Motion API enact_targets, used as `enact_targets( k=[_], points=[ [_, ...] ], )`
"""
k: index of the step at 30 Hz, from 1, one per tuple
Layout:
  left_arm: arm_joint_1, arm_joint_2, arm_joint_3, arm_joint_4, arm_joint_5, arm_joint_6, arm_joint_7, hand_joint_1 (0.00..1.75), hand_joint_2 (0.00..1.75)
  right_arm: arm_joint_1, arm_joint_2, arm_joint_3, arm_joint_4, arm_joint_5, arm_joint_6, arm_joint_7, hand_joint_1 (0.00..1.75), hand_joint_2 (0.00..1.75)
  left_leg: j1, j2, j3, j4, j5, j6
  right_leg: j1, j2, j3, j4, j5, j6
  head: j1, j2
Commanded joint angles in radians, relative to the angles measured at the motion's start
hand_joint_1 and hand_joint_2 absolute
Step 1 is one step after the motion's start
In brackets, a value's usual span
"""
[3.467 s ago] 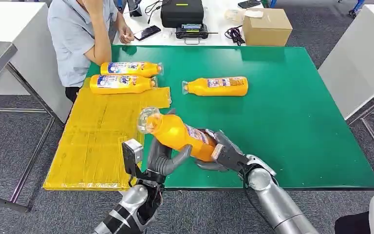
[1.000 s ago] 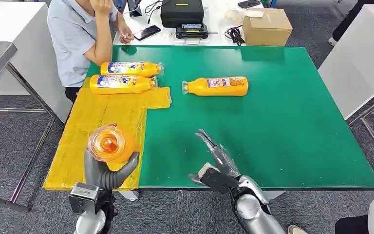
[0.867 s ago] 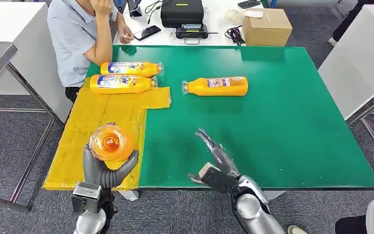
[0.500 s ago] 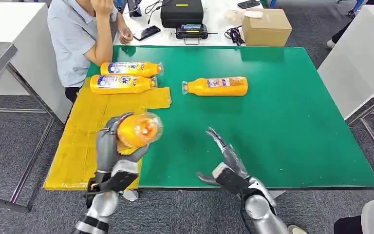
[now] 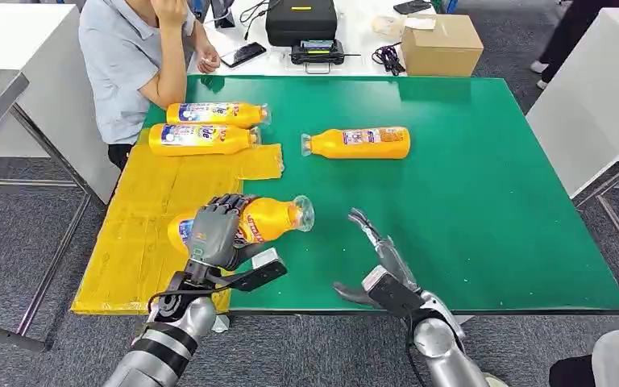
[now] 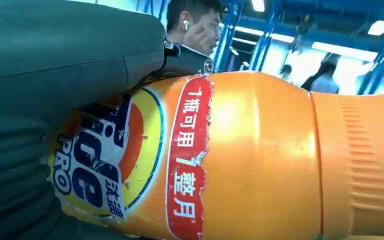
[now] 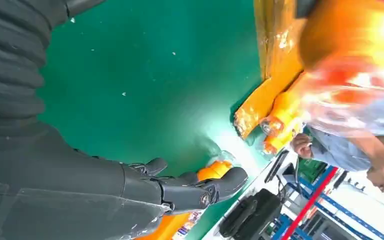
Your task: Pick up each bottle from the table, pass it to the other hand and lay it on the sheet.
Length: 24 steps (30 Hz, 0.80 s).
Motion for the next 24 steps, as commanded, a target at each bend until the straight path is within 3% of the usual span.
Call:
enact_targets(
  k=[1,13,24],
  points=[
    [-0.150,0.071,-0.084,0.297,-0.231,-0.038,0.191,1.59,1.75,-0.046,0.007,-0.020,0.103,-0.003,0.005,-0.007,0.00,1.75,0.001,0.002,0.004,-0.001,-0.001,-0.002,0.002,0.001,0.005,-0.001,-0.001,-0.003,0.000,0.000],
    [-0.180,0.079,-0.041,0.323,-0.160,-0.086,0.174,1.48,1.75,-0.029,0.009,-0.031,0.090,-0.005,0.008,-0.010,0.00,1.75,0.002,0.001,0.003,0.000,-0.001,-0.002,0.002,0.001,0.002,0.000,-0.001,-0.002,0.000,0.000],
    [-0.218,0.115,-0.017,0.384,-0.140,-0.097,0.165,1.52,1.75,-0.030,0.012,-0.036,0.107,-0.009,0.014,-0.017,0.00,1.75,0.002,0.002,0.003,0.000,-0.002,-0.002,0.002,0.002,0.003,0.000,-0.001,-0.003,0.000,0.000]
  ],
)
